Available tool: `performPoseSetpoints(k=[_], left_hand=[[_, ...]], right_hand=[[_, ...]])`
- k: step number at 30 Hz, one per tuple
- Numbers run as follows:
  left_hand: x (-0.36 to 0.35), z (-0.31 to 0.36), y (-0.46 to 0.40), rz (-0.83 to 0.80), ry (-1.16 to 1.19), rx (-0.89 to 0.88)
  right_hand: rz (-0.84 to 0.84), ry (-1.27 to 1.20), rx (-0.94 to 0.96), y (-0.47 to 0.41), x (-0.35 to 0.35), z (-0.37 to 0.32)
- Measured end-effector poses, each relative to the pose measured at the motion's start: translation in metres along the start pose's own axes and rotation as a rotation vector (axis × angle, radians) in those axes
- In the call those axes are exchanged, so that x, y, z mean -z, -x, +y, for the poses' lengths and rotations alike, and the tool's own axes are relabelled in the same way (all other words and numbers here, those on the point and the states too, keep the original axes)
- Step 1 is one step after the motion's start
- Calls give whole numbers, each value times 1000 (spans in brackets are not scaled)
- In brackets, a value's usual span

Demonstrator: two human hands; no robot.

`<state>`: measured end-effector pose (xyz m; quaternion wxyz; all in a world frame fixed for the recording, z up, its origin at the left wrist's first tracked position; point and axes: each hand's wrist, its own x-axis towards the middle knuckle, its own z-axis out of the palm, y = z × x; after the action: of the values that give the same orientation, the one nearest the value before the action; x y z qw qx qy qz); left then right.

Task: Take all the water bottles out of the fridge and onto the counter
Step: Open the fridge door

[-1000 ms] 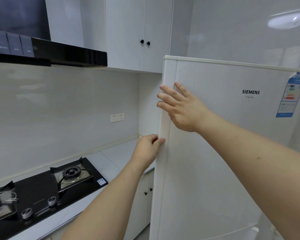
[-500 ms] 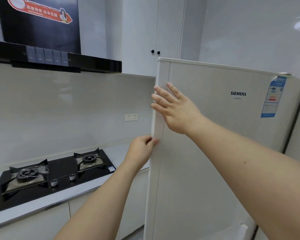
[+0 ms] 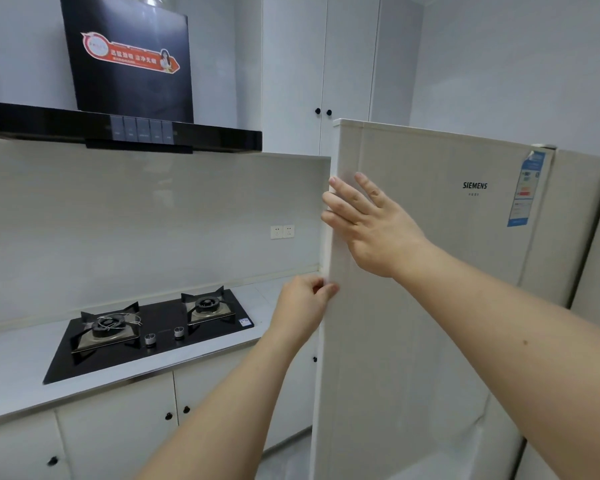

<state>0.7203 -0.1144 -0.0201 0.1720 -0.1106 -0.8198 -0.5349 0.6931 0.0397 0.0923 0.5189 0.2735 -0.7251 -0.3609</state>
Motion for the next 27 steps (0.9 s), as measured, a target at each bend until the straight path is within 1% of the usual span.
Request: performPoseSetpoints(k=[4, 9, 13, 18, 24, 27], left_hand=[[-9, 18, 29, -3, -15, -7], [-20, 37, 54, -20, -25, -17], [-31, 48, 72, 4, -51, -26], [-42, 65, 92, 25, -92, -85], [-51, 74, 106, 41, -117, -94], [-53, 78, 109, 33, -134, -83]], right_hand=[[89, -84, -20, 24, 23, 6], [120, -136, -61, 50, 54, 15], [147, -163, -98, 68, 72, 19], [132, -174, -102, 89, 85, 27], [93, -190, -118, 106, 98, 32], [46, -189, -119, 109, 103, 34]])
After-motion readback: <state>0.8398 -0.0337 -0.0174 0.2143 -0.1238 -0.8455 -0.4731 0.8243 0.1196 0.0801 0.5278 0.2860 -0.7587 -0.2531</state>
